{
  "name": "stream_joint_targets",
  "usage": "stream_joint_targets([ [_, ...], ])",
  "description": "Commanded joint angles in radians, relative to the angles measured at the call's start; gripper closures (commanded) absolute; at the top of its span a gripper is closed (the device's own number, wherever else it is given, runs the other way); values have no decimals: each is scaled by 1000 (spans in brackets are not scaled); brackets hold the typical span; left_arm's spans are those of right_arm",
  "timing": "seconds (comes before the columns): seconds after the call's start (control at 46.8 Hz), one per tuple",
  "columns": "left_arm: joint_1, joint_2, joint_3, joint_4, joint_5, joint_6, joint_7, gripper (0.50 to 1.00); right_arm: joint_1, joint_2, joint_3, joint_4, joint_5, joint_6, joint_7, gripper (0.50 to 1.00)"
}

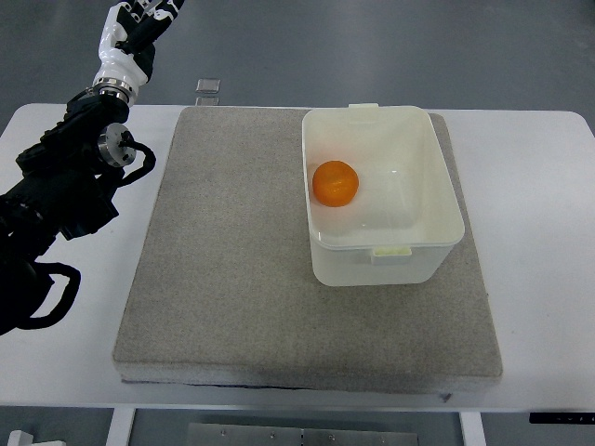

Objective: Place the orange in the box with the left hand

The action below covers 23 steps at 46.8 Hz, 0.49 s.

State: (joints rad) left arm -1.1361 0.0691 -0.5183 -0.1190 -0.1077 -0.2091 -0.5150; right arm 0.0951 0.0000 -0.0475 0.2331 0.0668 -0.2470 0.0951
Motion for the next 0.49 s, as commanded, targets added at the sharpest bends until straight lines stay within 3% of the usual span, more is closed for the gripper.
stream_joint_targets([
  [0.0,-2,-2,-3,-4,-53,-10,15,664,0,0,0,0,-1,0,0,556],
  [0.149,-19,-5,-5,2,-96,8,32,688,0,0,0,0,-1,0,0,556],
  [0.213,-22,-8,-5,5,-98,34,78,750,0,0,0,0,1,0,0,556],
  [0.47,-57,-9,-6,2,-107,194,236,742,0,0,0,-1,1,0,0,556],
])
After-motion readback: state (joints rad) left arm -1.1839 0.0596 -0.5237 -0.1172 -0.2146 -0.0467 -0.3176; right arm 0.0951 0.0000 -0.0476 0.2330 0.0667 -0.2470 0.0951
